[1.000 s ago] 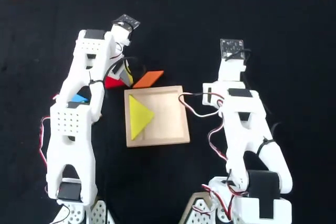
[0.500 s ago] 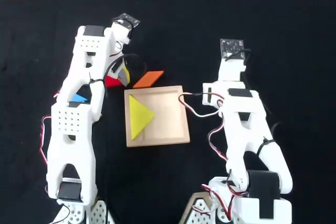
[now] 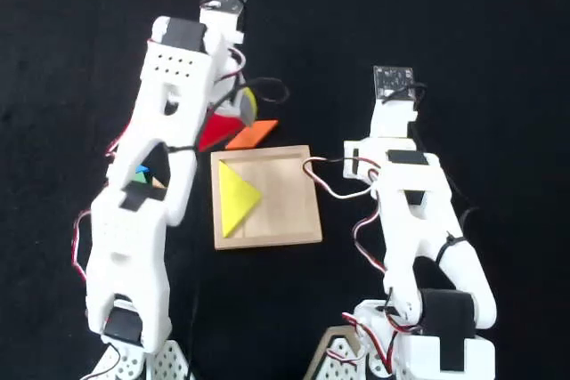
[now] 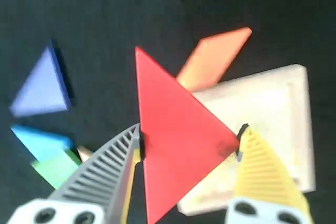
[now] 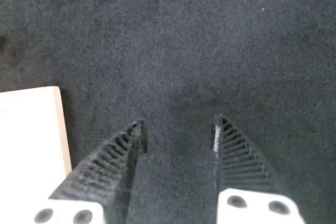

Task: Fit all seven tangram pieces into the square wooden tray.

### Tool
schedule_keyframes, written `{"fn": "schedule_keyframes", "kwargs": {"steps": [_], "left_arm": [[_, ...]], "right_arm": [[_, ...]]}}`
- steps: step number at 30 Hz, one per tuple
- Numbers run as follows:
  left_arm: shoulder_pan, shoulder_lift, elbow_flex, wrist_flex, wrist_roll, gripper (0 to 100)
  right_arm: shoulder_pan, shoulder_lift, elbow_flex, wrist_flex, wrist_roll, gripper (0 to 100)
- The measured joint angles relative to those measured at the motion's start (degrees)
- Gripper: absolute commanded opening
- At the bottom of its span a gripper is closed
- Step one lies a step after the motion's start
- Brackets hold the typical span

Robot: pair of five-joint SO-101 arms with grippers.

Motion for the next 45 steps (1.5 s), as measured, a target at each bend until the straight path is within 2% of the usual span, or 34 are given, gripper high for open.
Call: {"fn": "schedule_keyframes", "kwargs": {"steps": [4, 6, 10, 13, 18, 21, 25, 34, 36, 39, 45], "left_arm": [[1.9, -13.0, 11.1, 0.1, 15.8, 15], [3.1, -20.0, 16.6, -2.0, 20.7, 15], [4.7, -33.8, 30.7, -10.1, 25.8, 15], [4.7, -42.4, 43.8, -20.0, 27.1, 15], [10.5, -51.3, 65.5, -34.7, 27.1, 15], [10.6, -54.6, 73.9, -39.4, 27.1, 14], [9.8, -57.9, 78.0, -42.4, 27.1, 14], [5.4, -60.4, 78.8, -43.0, 27.1, 15], [3.2, -60.4, 78.8, -43.0, 26.5, 15], [-2.4, -60.4, 78.8, -41.2, 21.6, 15], [-17.7, -60.4, 82.5, -41.1, 8.0, 15]], "right_arm": [[0.0, 0.0, 0.0, 0.0, 0.0, 20.8], [0.0, 0.0, 0.0, 0.0, 0.0, 20.8], [0.0, 0.0, 0.0, 0.0, 0.0, 20.8], [0.0, 0.0, 0.0, 0.0, 0.0, 20.8], [0.0, 0.0, 0.0, 0.0, 0.0, 20.8], [0.0, 0.0, 0.0, 0.0, 0.0, 20.8], [0.0, 0.0, 0.0, 0.0, 0.0, 20.8], [0.0, 0.0, 0.0, 0.0, 0.3, 20.8], [0.0, 0.0, 0.0, 0.0, 0.4, 20.8], [0.0, 0.0, 0.0, 0.0, 2.5, 20.8], [0.0, -1.6, 0.1, 1.1, 15.0, 21.2]]}}
